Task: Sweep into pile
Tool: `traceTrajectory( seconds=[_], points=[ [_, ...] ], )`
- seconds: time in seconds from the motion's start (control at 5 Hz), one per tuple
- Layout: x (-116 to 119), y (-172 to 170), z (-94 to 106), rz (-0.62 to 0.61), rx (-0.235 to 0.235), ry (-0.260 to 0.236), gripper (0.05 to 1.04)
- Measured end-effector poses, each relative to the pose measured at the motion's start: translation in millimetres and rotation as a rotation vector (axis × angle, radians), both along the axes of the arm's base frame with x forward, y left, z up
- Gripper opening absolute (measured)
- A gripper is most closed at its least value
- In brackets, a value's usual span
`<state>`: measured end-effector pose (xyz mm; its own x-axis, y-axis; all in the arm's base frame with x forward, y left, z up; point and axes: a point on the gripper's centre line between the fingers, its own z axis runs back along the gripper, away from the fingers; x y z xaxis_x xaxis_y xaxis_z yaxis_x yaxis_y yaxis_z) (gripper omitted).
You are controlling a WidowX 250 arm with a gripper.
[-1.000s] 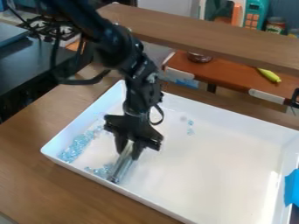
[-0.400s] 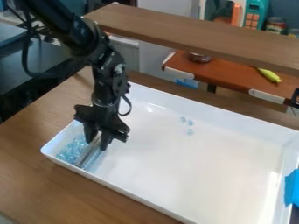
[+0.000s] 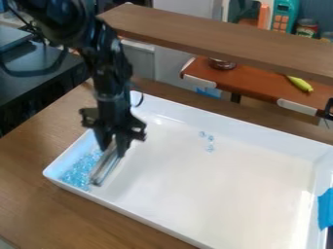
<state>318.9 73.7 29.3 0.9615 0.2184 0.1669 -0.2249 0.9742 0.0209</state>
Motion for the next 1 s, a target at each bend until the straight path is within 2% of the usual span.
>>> traceTrajectory(
  seconds=[0.2,0.4,0.6,0.8,1.0],
  points=[
    [15.8,-19.8,18.9,0.031,-0.092,-0.047,0.356],
    [37.3,-59.7,38.6,-0.037,-0.18,-0.082,0.357],
    [50.4,-97.0,29.9,-0.096,-0.21,-0.064,0.357],
    [68.0,-126.6,19.8,-0.118,-0.194,-0.041,0.357],
    [78.4,-141.9,4.6,-0.115,-0.169,-0.021,0.356]
  ],
)
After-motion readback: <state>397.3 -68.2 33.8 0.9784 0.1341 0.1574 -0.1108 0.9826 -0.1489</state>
